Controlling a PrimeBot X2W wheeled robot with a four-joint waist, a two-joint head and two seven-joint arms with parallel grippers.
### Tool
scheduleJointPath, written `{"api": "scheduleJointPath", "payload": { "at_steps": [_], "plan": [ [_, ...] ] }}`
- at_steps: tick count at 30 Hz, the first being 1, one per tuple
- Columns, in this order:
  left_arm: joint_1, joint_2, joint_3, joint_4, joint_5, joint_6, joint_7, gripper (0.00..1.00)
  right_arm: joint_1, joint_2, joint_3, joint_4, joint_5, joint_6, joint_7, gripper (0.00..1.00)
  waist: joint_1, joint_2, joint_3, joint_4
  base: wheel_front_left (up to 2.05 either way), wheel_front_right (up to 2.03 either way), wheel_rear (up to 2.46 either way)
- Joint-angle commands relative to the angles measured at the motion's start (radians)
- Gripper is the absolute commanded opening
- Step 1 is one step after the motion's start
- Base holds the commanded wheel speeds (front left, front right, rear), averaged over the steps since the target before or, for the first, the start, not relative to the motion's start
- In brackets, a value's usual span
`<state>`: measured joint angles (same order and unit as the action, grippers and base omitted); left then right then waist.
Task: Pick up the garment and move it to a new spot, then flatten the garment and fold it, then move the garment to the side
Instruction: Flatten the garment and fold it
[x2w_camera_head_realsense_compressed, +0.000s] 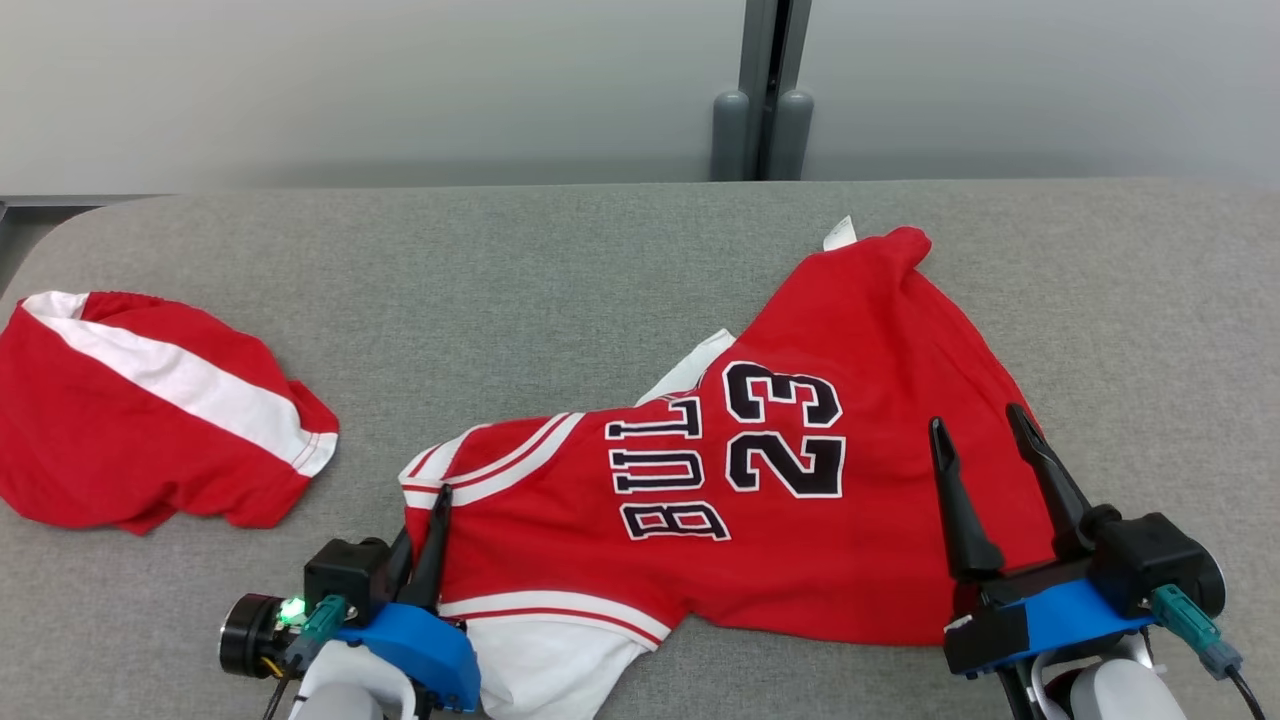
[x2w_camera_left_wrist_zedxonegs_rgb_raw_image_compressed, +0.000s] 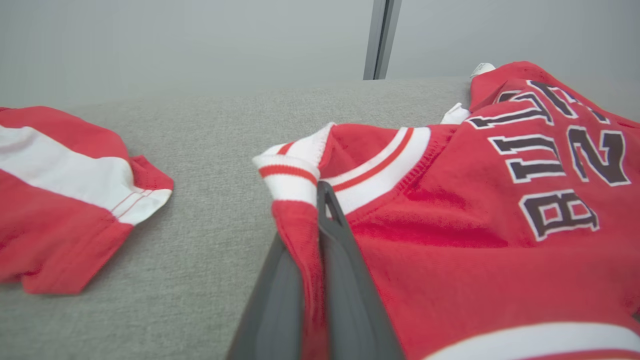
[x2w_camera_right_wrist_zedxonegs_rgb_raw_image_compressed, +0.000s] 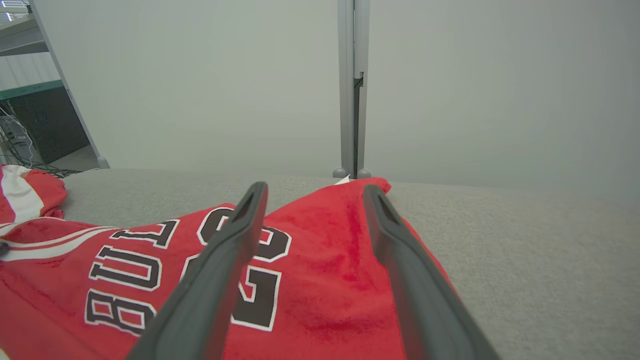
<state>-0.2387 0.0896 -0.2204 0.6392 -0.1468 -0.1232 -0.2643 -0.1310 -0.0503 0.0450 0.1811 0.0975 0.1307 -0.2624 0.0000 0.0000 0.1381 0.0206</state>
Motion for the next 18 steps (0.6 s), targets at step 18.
{"api": "scheduleJointPath", "payload": {
  "at_steps": [18],
  "plan": [
    [0.101, 0.069, 0.054, -0.249, 0.003, 0.037, 0.0, 0.0, -0.008, -0.001, 0.005, 0.04, 0.012, 0.0, -0.004, 1.0, 0.0, 0.0, 0.002, 0.029, 0.0, 0.0, 0.0]
  ]
}}
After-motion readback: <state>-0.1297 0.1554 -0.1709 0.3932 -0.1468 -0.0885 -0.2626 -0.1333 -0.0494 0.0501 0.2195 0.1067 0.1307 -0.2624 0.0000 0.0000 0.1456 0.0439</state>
